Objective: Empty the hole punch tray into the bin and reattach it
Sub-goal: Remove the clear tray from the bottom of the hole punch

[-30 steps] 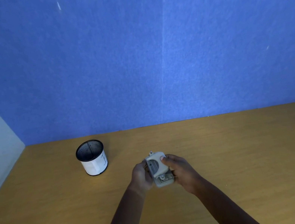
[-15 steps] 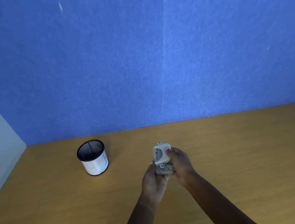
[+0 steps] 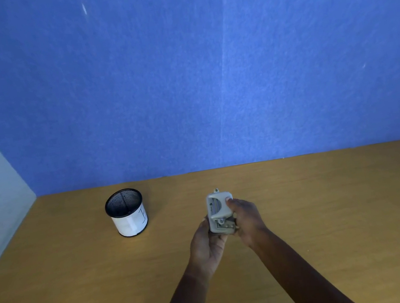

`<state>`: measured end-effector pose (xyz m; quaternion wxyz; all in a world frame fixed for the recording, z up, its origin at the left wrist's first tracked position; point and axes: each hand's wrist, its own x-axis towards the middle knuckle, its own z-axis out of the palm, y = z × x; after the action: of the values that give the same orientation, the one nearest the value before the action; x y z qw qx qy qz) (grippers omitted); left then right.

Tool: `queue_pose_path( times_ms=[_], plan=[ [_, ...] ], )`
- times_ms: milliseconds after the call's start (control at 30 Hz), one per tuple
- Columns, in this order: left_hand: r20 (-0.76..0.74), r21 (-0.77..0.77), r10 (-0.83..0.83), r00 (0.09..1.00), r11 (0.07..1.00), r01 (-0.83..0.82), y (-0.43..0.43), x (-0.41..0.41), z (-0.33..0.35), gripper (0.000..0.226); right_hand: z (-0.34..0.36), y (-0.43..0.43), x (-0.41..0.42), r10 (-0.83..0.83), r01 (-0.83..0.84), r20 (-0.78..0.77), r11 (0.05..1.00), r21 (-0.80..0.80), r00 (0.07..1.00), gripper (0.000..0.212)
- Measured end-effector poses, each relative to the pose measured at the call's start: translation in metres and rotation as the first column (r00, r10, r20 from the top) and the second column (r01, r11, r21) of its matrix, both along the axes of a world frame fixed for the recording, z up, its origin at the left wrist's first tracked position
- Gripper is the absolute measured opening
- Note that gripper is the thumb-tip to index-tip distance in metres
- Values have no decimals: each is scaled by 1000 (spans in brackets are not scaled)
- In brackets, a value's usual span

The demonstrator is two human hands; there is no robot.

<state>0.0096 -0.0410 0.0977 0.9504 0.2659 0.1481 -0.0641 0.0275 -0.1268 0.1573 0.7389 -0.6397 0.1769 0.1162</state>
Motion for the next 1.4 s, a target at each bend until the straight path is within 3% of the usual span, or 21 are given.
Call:
queue_pose_path(
  times_ms=[300, 533, 700, 800, 867, 967, 1033, 1067, 1133, 1167, 1233, 1400],
  plan=[
    [-52, 4, -100, 994, 995, 101, 11, 6, -2, 47, -2, 7, -8, 27, -29, -42, 999, -45, 999, 23],
    [-50, -71, -125, 991, 990, 121, 11, 6, -4, 70, -1, 9, -8, 46, -51, -82, 997, -59, 996, 13],
    [-69, -81, -142, 987, 987, 136, 11, 8, -6, 64, 6, 1, -7, 86, -61, -161, 986, 153, 983, 22],
    [9, -88, -140, 990, 986, 140, 12, 5, 2, 37, 10, -6, -5, 95, -18, -247, 955, 295, 964, 20],
    [74, -95, -153, 985, 983, 160, 12, 3, 5, 57, 9, -12, -2, 130, -23, -280, 935, 354, 951, 23],
    [94, -108, -186, 978, 975, 196, 11, 2, 10, 39, 5, -22, 3, 166, -15, -317, 903, 430, 934, 33],
    [88, -89, -177, 980, 979, 184, 9, 6, 12, 56, 7, -28, 2, 181, 6, -344, 877, 480, 921, 37],
    [88, -71, -186, 979, 979, 193, 8, 6, 14, 60, 7, -29, 2, 183, 15, -350, 869, 494, 918, 37],
    [41, -29, -169, 985, 985, 170, 6, 5, 19, 38, 5, -32, 3, 190, 31, -372, 858, 513, 908, 35],
    [15, -32, -155, 988, 987, 155, 5, 6, 20, 37, 4, -33, 4, 194, 27, -371, 857, 514, 908, 34],
    [-49, -34, -174, 983, 984, 173, 5, 10, 16, 51, 3, -36, 4, 197, 25, -367, 854, 520, 909, 32],
    [-53, -36, -199, 979, 980, 197, 4, 10, 13, 52, 1, -37, 5, 199, 39, -379, 843, 536, 904, 29]
  ],
)
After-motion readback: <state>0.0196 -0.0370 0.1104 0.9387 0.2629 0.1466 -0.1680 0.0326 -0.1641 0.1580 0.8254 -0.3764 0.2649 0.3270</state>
